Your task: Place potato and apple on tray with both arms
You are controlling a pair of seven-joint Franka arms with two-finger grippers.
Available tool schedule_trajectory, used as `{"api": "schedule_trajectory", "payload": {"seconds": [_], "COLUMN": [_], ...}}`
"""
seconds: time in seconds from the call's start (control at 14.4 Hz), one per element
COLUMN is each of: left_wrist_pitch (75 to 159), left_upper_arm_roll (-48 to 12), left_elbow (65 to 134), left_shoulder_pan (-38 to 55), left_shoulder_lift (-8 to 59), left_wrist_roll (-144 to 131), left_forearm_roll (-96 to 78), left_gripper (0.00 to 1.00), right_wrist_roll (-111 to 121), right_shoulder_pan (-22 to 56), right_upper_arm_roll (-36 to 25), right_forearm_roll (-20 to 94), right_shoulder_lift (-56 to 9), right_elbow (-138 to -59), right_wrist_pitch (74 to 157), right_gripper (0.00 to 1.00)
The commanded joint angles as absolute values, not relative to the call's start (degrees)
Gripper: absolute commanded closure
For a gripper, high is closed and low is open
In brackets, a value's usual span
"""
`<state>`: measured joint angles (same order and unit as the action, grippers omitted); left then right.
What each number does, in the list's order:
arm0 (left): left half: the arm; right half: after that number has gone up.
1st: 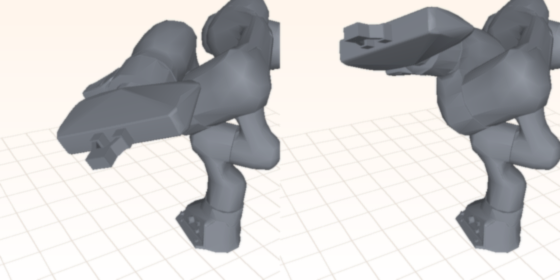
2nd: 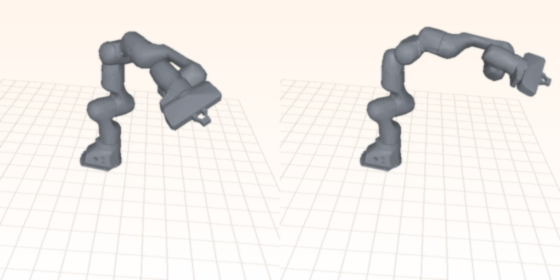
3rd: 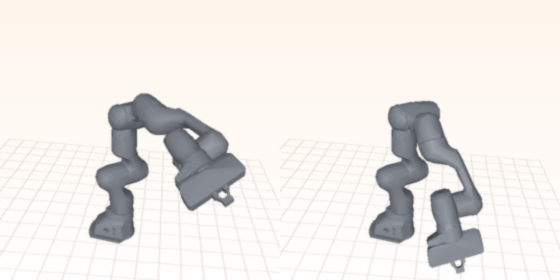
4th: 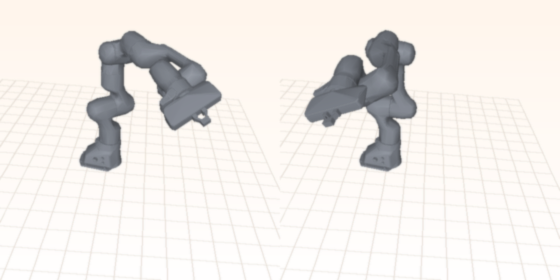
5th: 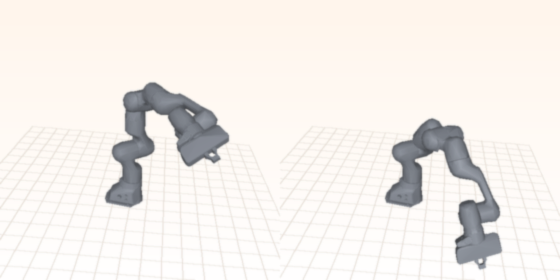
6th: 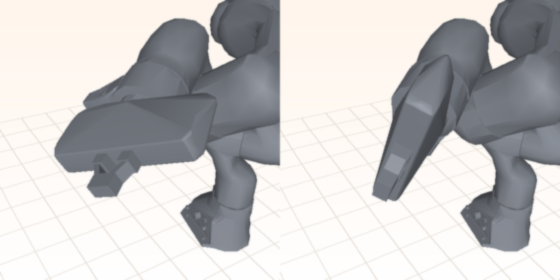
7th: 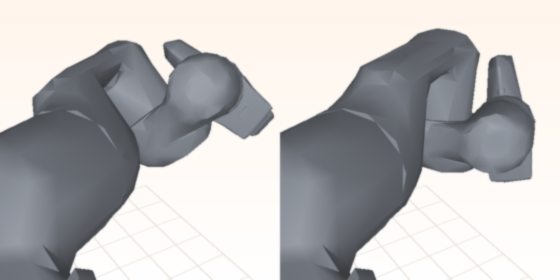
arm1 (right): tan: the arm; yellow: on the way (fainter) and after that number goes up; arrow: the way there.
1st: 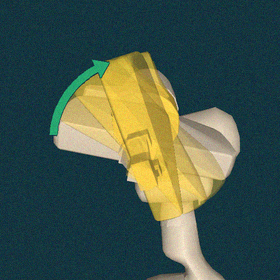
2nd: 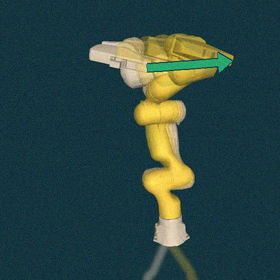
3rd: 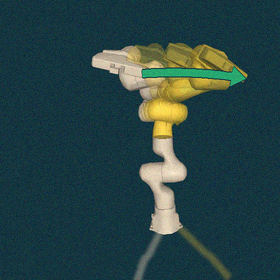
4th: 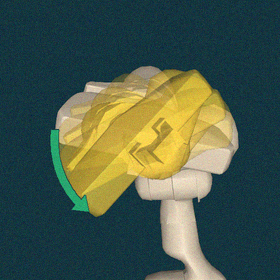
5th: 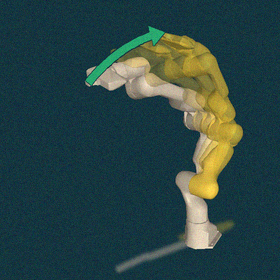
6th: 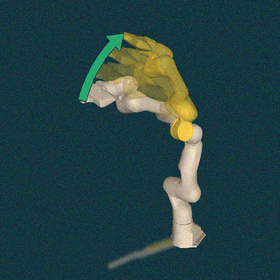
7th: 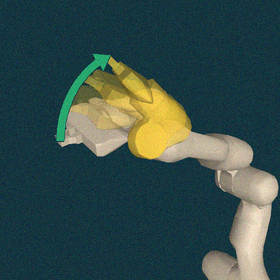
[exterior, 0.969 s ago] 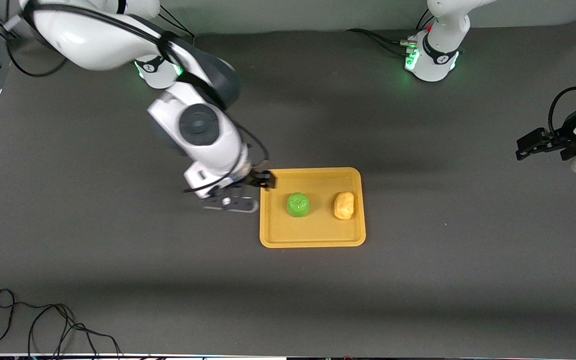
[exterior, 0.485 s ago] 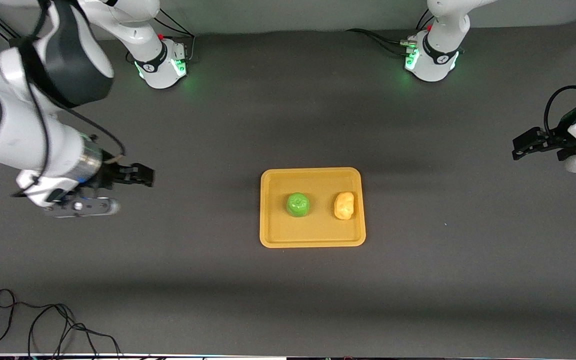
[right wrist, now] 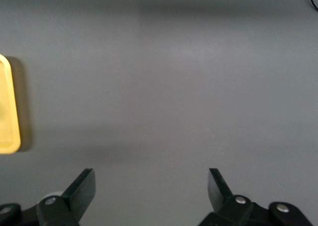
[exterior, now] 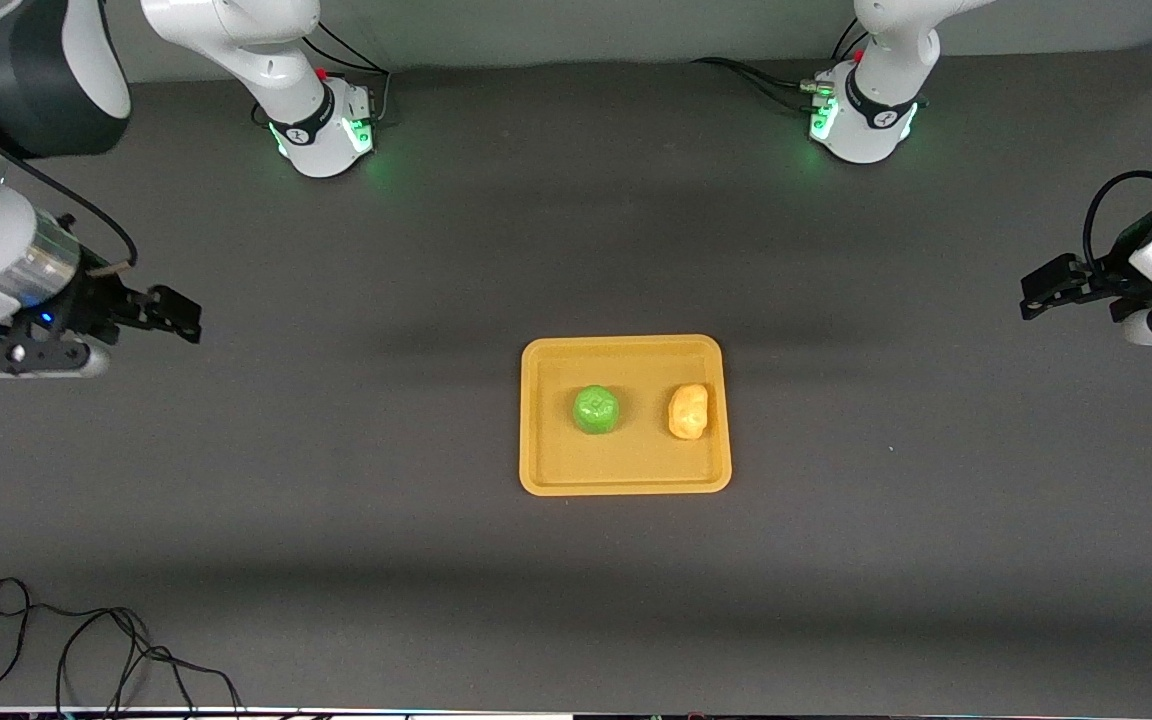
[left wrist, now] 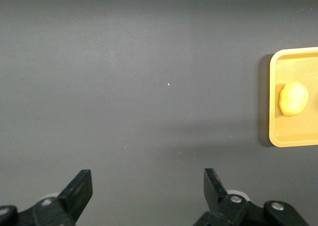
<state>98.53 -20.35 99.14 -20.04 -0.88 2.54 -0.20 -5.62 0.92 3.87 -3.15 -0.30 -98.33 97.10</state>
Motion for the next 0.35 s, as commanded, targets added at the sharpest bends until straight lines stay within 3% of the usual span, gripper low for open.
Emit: {"api": "schedule_trajectory", "payload": {"seconds": [0.0, 0.28], "left_wrist_pitch": [98.5, 98.4], "left_upper_arm_roll": [-19.9, -19.9], "left_elbow": [99.7, 99.7], "left_shoulder_pan": [-19.0, -19.0], "left_shoulder_lift": [-2.0, -2.0], "left_wrist_roll": [2.5, 2.4], "left_forearm_roll": [-0.4, -0.4], "left_gripper": [0.0, 0.0], "right_wrist_roll": [-3.3, -3.3], "right_shoulder_pan": [1.6, 1.7], "right_upper_arm_roll": [2.1, 1.3], "right_forearm_roll": [-1.5, -1.3], "right_shoulder_lift": [2.6, 3.3], "right_elbow": [-102.0, -101.5], "right_wrist_pitch": [98.2, 96.0], "right_gripper": [0.0, 0.0]}}
